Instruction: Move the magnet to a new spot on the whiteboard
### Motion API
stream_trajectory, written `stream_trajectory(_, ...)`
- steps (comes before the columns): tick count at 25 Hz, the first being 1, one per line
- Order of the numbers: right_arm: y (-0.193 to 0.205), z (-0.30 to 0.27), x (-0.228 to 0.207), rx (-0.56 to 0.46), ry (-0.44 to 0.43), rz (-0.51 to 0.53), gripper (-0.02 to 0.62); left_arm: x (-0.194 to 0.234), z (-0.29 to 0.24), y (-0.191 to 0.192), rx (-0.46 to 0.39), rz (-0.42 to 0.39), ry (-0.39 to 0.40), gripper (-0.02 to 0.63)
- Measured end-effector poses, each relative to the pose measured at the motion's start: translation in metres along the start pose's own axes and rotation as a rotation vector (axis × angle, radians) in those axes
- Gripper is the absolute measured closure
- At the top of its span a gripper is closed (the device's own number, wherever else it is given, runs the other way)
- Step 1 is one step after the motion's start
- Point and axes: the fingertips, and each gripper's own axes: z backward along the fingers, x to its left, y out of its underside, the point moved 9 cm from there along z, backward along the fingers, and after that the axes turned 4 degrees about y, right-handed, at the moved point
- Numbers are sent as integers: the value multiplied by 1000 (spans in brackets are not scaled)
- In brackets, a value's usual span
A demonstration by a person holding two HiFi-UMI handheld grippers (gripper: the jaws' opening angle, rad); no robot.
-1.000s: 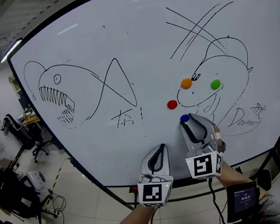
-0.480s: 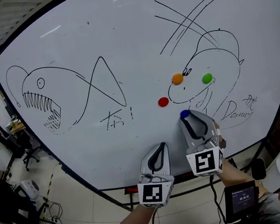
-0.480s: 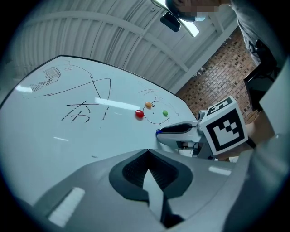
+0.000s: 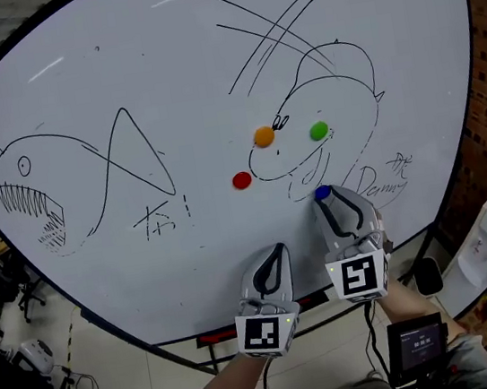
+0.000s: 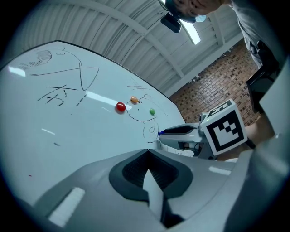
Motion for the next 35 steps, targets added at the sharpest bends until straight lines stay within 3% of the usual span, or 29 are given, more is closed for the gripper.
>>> stream_trajectory(7,24,8,-65,12,57,8,469,-40,-53,2,-38,29,56,604)
stream_trajectory(15,61,22,-164,-7,95,19,469,-100,-129,-1,-85,42,64,604)
stream_trajectory(28,136,36,-313,10,131,-24,469,-183,-230,-1,-98,34,19,604)
stream_trajectory(35,158,31,-382,-28,147,-54,469,-216,-268,-11,-116,8,3,604)
